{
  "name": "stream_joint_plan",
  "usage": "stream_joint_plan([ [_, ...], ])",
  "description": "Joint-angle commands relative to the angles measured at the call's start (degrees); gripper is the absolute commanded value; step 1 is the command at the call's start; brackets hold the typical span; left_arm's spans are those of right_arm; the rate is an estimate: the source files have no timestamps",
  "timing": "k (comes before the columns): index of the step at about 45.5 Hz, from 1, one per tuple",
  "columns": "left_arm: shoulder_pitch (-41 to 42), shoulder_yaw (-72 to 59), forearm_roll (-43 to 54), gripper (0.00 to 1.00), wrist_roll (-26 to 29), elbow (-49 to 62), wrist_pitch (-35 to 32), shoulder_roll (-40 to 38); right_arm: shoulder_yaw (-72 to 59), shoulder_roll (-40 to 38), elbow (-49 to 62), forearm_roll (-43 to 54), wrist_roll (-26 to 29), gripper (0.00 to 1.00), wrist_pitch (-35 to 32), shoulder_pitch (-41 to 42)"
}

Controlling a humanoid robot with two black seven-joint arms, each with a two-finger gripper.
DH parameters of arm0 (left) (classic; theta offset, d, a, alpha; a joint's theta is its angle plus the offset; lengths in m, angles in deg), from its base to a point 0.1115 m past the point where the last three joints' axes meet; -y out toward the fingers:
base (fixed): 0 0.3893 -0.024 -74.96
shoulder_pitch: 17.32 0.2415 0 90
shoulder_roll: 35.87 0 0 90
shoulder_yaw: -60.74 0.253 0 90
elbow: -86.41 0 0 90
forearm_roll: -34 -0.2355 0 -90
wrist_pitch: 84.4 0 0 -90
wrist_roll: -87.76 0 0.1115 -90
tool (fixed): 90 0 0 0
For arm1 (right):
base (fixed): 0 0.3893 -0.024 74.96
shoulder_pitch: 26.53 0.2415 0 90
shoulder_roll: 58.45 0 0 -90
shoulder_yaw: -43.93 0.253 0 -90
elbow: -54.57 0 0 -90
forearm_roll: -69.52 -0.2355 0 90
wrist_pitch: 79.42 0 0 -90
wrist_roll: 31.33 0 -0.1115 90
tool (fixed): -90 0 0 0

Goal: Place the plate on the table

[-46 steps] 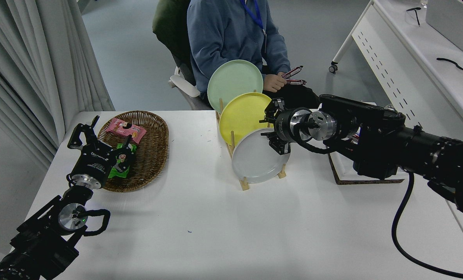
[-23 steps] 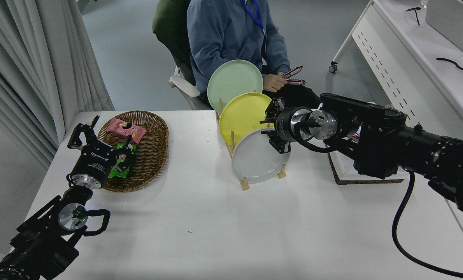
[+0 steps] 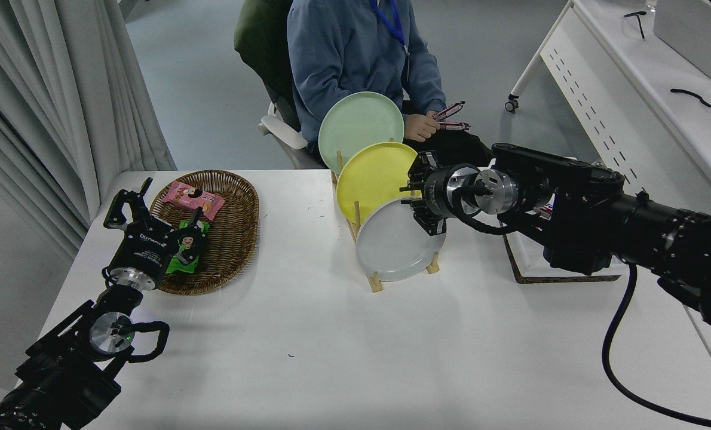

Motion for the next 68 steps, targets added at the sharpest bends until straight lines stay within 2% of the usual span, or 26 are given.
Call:
stream_joint_plan([
  [1,0.0,0.0,0.0,1.00,0.0,0.0,0.0,0.0,0.0,-0.1,0.0,0.1,0.0,0.17,0.1,0.1],
  [25,0.0,0.0,0.0,1.00,0.0,0.0,0.0,0.0,0.0,0.0,0.2,0.3,0.0,0.12,0.1,-0.4],
  [39,0.0,0.0,0.0,1.00,0.0,-0.1,0.0,0.0,0.0,0.0,0.1,0.3,0.0,0.02,0.1,-0.2],
  [56,0.0,0.0,0.0,1.00,0.0,0.0,0.0,0.0,0.4,-0.8,-0.1,0.3,0.0,0.01,-0.4,0.2],
  [68,0.0,0.0,0.0,1.00,0.0,-0.1,0.0,0.0,6.5,-4.2,-0.8,1.3,2.2,0.00,-0.7,1.6],
])
